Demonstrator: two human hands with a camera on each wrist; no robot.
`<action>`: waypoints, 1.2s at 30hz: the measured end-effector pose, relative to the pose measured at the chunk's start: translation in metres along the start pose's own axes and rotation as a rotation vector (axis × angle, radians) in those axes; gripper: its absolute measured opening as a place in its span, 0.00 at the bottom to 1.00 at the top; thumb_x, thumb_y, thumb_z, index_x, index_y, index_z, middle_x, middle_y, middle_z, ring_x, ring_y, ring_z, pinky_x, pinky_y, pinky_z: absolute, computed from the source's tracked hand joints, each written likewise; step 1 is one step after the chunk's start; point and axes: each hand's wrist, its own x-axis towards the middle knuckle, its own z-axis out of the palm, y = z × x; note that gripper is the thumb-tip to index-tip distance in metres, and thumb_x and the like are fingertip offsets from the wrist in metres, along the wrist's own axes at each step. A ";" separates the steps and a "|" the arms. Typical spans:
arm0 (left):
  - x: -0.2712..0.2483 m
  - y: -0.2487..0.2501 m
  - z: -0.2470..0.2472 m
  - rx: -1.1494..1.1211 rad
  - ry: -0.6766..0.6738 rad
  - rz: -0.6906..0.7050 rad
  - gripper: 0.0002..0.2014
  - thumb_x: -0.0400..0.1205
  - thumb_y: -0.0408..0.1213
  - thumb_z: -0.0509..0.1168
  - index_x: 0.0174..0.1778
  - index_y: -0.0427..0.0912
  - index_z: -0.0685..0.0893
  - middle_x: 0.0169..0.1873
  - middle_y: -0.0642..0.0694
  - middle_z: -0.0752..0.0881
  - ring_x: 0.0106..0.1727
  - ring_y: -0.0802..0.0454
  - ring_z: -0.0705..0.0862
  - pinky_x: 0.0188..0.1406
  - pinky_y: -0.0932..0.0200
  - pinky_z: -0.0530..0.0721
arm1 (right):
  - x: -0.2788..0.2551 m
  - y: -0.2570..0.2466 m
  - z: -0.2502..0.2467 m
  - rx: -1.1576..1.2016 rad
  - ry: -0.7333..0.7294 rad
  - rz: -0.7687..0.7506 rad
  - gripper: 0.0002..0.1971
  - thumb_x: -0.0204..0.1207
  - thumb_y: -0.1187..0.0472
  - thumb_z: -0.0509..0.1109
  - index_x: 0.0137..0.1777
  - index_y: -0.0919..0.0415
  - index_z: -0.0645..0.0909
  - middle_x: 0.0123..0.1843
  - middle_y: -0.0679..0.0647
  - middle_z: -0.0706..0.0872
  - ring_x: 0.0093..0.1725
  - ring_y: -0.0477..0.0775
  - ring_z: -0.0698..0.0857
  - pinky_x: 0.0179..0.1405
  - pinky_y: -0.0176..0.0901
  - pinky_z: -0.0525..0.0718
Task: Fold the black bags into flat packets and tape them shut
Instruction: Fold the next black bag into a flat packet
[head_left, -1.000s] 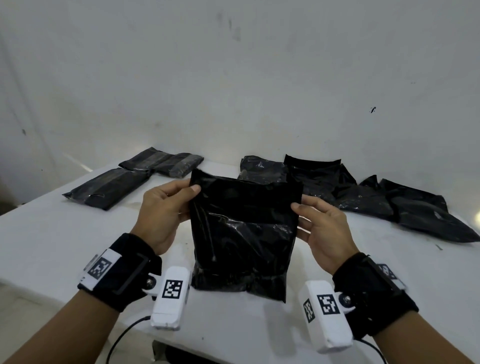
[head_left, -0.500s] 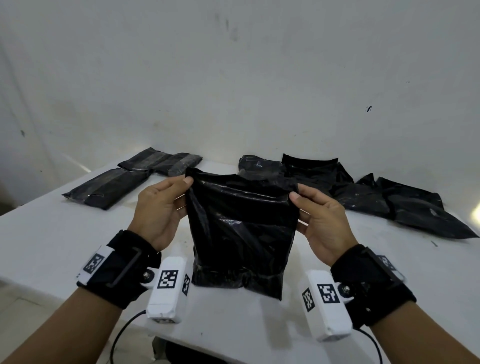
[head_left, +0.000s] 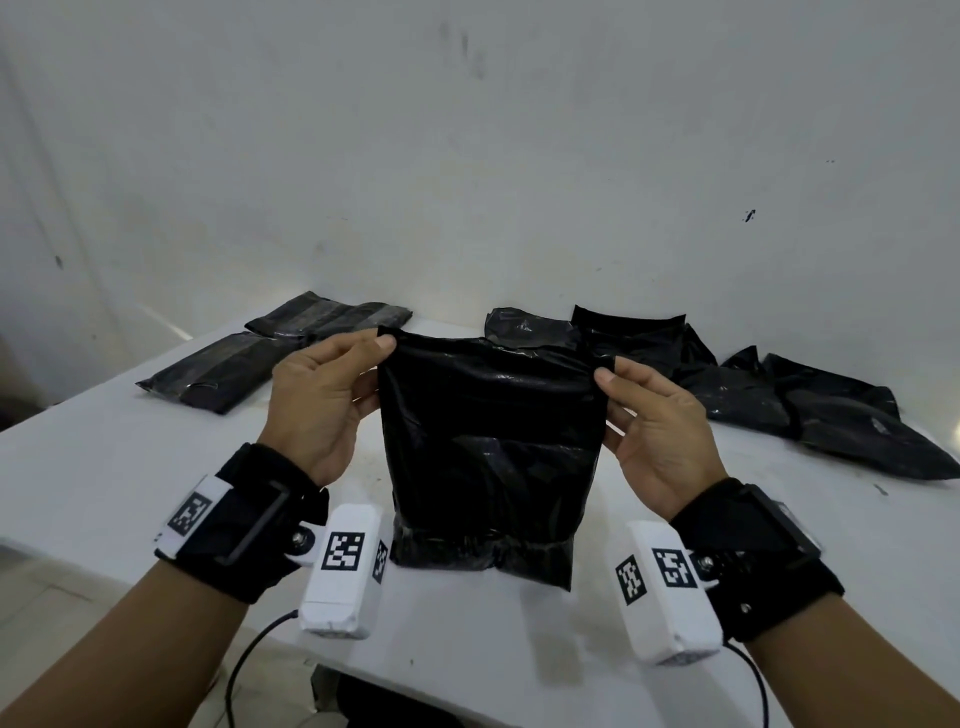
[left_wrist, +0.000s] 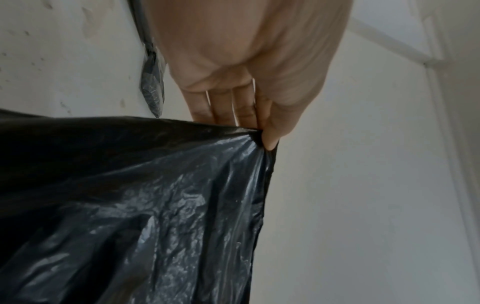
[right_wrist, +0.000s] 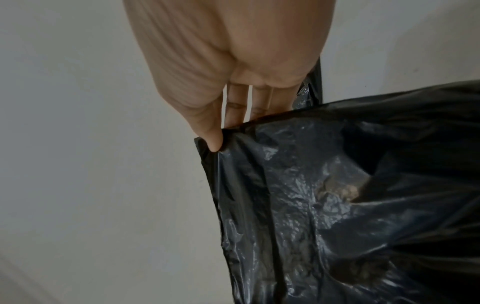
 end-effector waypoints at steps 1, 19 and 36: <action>0.000 0.001 0.000 0.001 0.003 0.004 0.05 0.79 0.27 0.69 0.44 0.40 0.88 0.38 0.47 0.91 0.36 0.52 0.88 0.40 0.60 0.87 | 0.000 -0.001 0.000 0.002 0.008 0.000 0.07 0.76 0.69 0.73 0.45 0.55 0.85 0.42 0.50 0.91 0.38 0.48 0.87 0.43 0.42 0.86; -0.006 0.008 0.006 -0.118 -0.203 -0.031 0.13 0.84 0.26 0.58 0.38 0.45 0.82 0.52 0.39 0.91 0.57 0.38 0.88 0.51 0.50 0.88 | -0.005 0.016 -0.012 -0.115 -0.214 0.138 0.30 0.66 0.64 0.80 0.70 0.58 0.79 0.58 0.56 0.89 0.54 0.52 0.88 0.55 0.49 0.85; 0.006 -0.009 -0.035 -0.018 -0.251 -0.174 0.34 0.69 0.35 0.75 0.74 0.41 0.76 0.62 0.42 0.85 0.62 0.47 0.83 0.65 0.46 0.80 | -0.016 0.037 -0.001 -0.209 -0.192 0.137 0.04 0.79 0.70 0.70 0.48 0.69 0.86 0.40 0.59 0.92 0.37 0.52 0.90 0.33 0.40 0.86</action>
